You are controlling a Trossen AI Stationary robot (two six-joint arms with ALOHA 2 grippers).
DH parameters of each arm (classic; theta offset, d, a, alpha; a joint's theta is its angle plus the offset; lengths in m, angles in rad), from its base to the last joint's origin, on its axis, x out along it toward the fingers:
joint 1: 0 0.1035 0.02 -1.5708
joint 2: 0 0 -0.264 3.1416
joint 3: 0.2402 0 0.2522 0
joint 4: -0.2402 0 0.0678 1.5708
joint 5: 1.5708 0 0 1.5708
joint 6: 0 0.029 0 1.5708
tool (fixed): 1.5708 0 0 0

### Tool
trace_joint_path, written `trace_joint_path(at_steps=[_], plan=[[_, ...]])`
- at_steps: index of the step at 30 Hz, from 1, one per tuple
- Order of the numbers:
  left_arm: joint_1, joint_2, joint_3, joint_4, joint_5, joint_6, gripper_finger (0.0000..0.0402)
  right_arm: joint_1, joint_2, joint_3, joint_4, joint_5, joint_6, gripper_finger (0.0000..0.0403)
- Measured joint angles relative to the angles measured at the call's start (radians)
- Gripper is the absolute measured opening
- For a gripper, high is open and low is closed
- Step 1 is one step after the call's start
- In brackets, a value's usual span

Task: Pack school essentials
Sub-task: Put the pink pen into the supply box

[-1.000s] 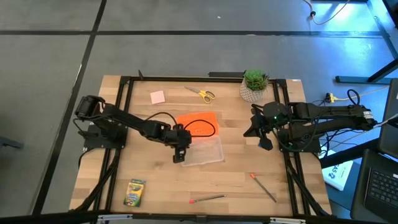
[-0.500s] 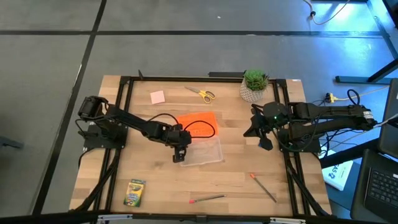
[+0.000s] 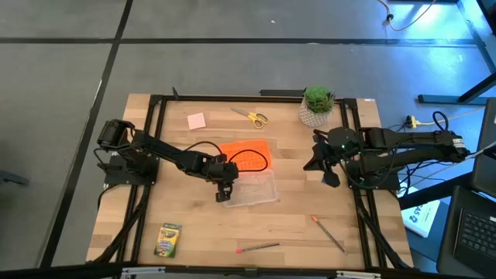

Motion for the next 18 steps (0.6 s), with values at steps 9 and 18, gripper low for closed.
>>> trace_joint_path(at_steps=[9, 18], plan=[[0.0, 0.016, -0.002, -0.001, -0.001, -0.008, 0.0031, 0.0, 0.0, 0.0, 0.0, 0.0, 0.0, 0.002], [0.0, 0.074, -0.001, 0.017, -0.001, -0.009, 0.0034, 0.0, 0.0, 0.0, 0.0, 0.0, 0.0, 0.002]])
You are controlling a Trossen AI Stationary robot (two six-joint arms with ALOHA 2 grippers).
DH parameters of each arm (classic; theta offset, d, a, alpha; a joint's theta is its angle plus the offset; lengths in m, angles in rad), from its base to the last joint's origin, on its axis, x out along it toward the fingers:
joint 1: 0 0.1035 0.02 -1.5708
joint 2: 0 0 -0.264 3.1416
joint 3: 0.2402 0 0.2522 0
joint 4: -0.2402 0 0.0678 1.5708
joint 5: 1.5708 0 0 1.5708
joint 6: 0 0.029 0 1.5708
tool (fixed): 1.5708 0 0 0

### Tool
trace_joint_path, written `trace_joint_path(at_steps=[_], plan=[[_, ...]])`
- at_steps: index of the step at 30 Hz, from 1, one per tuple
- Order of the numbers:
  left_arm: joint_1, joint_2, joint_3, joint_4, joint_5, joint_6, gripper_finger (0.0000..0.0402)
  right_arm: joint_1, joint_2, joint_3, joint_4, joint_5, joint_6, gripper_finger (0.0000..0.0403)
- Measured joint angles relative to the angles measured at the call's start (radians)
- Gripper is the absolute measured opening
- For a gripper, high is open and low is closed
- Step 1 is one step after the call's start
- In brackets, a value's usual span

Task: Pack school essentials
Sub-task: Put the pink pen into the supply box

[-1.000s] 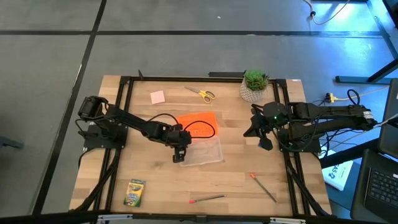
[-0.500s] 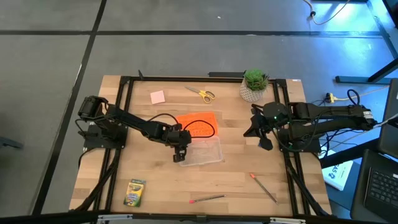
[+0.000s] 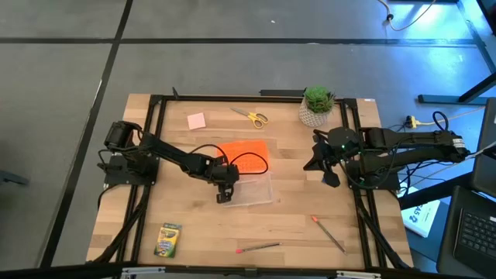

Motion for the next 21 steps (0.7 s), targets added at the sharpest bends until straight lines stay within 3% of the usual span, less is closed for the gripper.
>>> trace_joint_path(at_steps=[12, 21], plan=[[0.0, 0.0, 0.0, 0.0, 0.0, 0.001, 0.0039, 0.0, 0.0, 0.0, 0.0, 0.0, 0.0, 0.002], [0.0, 0.0, 0.0, 0.0, 0.0, 0.006, 0.0088, 0.0, 0.0, 0.0, 0.0, 0.0, 0.0, 0.002]])
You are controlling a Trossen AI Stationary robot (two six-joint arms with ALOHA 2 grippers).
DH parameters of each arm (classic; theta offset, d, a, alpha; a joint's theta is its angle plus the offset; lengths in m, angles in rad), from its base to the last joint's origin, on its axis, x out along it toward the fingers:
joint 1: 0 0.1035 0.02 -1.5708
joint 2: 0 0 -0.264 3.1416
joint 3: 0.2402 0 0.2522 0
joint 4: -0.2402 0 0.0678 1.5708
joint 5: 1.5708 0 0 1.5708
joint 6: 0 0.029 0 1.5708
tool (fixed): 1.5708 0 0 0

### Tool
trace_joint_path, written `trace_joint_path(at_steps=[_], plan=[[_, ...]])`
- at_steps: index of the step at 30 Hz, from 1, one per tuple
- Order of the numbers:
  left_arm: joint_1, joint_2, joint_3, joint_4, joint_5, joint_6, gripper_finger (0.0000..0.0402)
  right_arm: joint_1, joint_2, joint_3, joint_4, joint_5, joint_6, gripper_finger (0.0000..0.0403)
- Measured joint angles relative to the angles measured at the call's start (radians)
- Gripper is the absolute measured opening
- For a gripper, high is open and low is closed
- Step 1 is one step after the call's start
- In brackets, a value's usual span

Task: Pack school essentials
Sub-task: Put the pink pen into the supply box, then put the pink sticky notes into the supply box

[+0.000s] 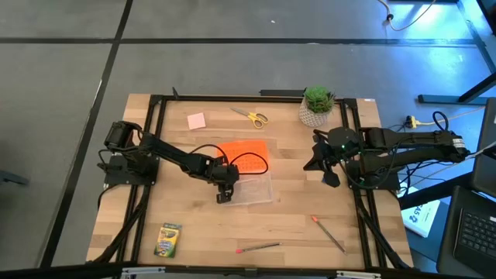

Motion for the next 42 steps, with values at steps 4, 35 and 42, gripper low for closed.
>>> trace_joint_path(at_steps=[4, 35, 42], plan=[[0.0, -0.004, 0.0, 0.001, 0.0, 0.001, 0.0097, 0.0, 0.0, 0.0, 0.0, 0.0, 0.0, 0.002], [0.089, -0.527, 0.003, -0.212, -0.121, 0.007, 0.0098, -0.001, 0.011, 0.024, 0.116, 0.246, 0.082, 0.0019], [0.089, -0.674, 0.003, -0.398, -0.117, -0.091, 0.0098, 0.0, 0.113, 0.135, 0.085, 0.247, 0.077, 0.0019]])
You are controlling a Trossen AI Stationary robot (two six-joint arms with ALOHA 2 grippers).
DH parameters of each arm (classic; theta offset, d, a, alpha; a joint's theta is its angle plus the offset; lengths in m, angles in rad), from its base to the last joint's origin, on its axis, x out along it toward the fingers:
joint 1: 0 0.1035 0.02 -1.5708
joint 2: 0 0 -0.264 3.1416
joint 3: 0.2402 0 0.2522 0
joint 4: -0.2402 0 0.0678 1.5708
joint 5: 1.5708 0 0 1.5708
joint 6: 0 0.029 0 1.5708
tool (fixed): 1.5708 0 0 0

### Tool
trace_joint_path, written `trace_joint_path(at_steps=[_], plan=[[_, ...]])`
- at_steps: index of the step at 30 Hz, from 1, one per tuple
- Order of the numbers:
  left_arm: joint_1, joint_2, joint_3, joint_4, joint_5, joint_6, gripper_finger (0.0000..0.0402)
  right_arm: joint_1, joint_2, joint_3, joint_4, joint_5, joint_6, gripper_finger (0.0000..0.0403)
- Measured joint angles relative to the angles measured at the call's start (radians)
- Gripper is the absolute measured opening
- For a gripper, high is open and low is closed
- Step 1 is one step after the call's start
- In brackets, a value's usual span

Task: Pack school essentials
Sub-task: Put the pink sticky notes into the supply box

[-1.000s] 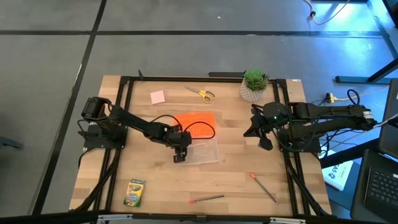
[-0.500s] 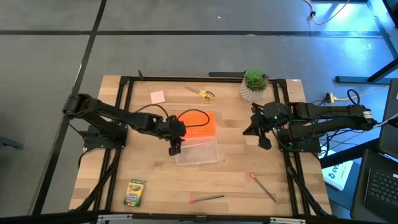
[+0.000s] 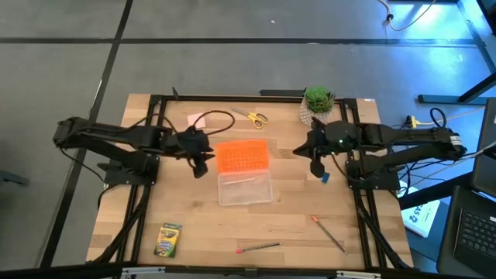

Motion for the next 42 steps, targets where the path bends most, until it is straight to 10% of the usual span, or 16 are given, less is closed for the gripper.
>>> trace_joint_path(at_steps=[10, 16, 30, 42], plan=[[-0.126, -0.036, 0.0, -0.331, -0.005, -0.352, 0.0098, 0.038, 0.162, 0.108, -0.079, -0.012, -0.074, 0.0019], [-0.012, -0.037, 0.0, -0.389, -0.044, -0.348, 0.0098, 0.039, 0.203, 0.131, -0.079, -0.011, -0.049, 0.0019], [0.604, 0.021, 0.0, -0.366, 0.212, 0.106, 0.0098, 0.036, 0.207, 0.148, -0.051, 0.015, -0.103, 0.0019], [0.817, 0.199, 0.0, -0.192, 0.344, 0.473, 0.0098, -0.063, 0.216, 0.148, 0.071, 0.288, -0.105, 0.0019]])
